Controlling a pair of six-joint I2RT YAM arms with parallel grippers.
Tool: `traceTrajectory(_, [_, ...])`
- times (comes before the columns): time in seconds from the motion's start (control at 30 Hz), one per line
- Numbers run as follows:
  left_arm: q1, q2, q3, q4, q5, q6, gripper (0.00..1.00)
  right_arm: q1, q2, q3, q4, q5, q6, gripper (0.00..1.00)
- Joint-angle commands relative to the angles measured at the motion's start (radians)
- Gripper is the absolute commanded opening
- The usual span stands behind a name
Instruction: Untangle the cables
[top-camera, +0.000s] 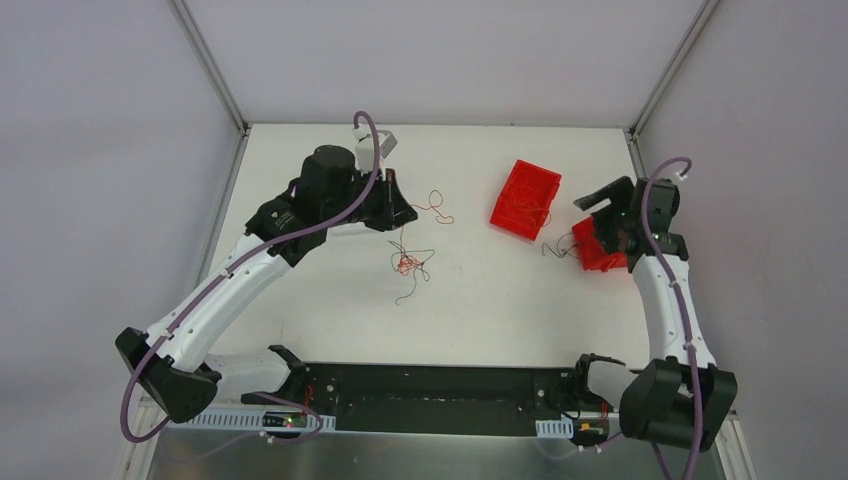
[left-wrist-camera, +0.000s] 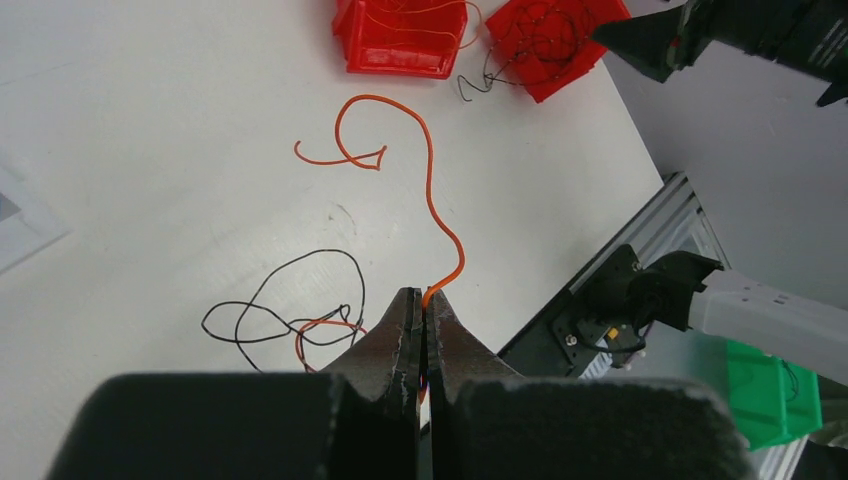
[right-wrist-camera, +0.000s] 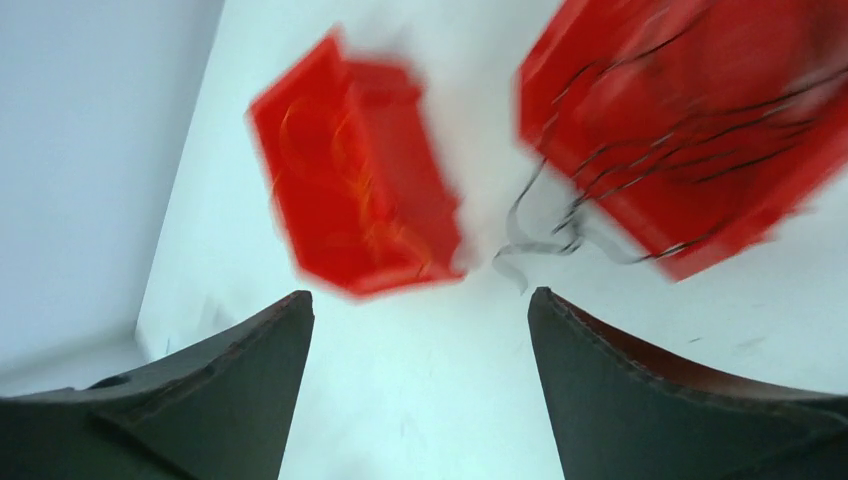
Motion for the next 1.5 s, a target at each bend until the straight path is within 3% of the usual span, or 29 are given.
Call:
traceTrajectory(0.0, [0.002,0.019,0.070,0.046,0.108,-0.045,0.00,0.108,-0.135,-0.140,0.187,-0.523,-0.142,0.82])
traceTrajectory(0.23, [0.002,0.036,0.114,0.072,0.163,-0.077,0.00,0.439,-0.235,-0.341,0.542,-0.714,-0.195,0.81])
traceTrajectory(0.27, [0.002,0.039,0.121,0.074,0.177,-0.084,0.00,0.487,-0.229,-0.346,0.555,-0.721,-0.223,0.83])
traceTrajectory(0.3, [0.002,0.043,0.128,0.079,0.192,-0.091,0.00,0.538,-0.220,-0.342,0.555,-0.719,-0.262,0.92])
traceTrajectory(0.33, [0.002,0.047,0.134,0.083,0.206,-0.098,0.00,0.590,-0.212,-0.335,0.545,-0.706,-0.304,0.98])
traceTrajectory(0.5, [0.002,0.051,0.161,0.095,0.247,-0.134,0.00,0.791,-0.195,-0.316,0.526,-0.499,-0.477,0.99])
traceTrajectory(0.87, [0.002,0.052,0.171,0.129,0.276,-0.185,0.00,0.973,-0.028,-0.311,0.859,-0.336,-0.542,0.99])
traceTrajectory(0.9, [0.002,0.053,0.172,0.129,0.274,-0.186,0.00,0.987,-0.013,-0.309,0.881,-0.321,-0.544,0.95])
traceTrajectory(0.93, [0.002,0.052,0.172,0.129,0.268,-0.189,0.00,0.997,0.002,-0.306,0.895,-0.302,-0.542,0.82])
traceTrajectory(1.0, [0.002,0.049,0.170,0.129,0.254,-0.191,0.00,1.005,0.019,-0.301,0.893,-0.252,-0.522,0.35])
traceTrajectory(1.07, [0.004,0.030,0.161,0.126,0.207,-0.184,0.00,1.004,-0.004,-0.338,0.903,-0.182,-0.502,0.06])
traceTrajectory(1.1, [0.007,0.014,0.152,0.121,0.169,-0.173,0.00,1.005,-0.042,-0.366,0.905,-0.139,-0.491,0.00])
traceTrajectory(1.2, [0.043,-0.033,0.135,0.064,0.014,-0.112,0.00,0.999,-0.154,-0.468,0.861,0.024,-0.453,0.00])
traceTrajectory(1.33, [0.143,-0.032,0.226,-0.175,-0.311,0.050,0.00,0.970,-0.290,-0.509,0.578,0.245,-0.344,0.00])
traceTrajectory(1.47, [0.257,-0.065,0.246,-0.255,-0.570,0.153,0.00,0.867,-0.449,-0.534,0.330,0.373,-0.264,0.00])
